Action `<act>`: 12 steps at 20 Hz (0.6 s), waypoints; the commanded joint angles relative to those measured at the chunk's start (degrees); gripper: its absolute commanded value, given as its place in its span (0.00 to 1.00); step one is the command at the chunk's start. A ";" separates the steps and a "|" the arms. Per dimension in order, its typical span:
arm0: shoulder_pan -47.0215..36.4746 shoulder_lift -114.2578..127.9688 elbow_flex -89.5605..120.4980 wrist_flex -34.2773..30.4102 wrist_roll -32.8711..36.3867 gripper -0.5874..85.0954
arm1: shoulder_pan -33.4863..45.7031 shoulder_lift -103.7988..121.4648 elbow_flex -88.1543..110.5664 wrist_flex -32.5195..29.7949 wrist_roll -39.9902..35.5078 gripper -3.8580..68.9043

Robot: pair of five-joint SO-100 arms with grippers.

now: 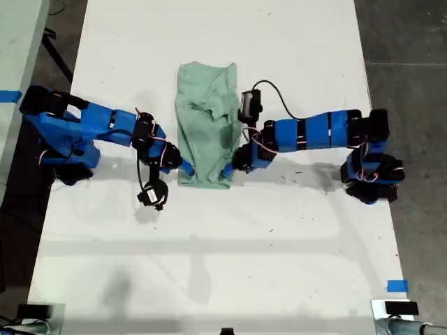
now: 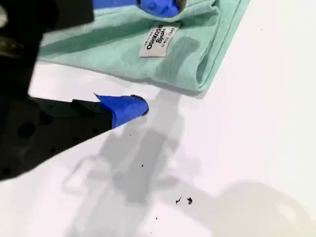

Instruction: Fold t-shirt

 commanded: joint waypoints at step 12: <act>-5.80 -23.64 -24.43 10.02 0.79 0.01 | 1.67 -25.05 -33.66 18.19 3.34 0.06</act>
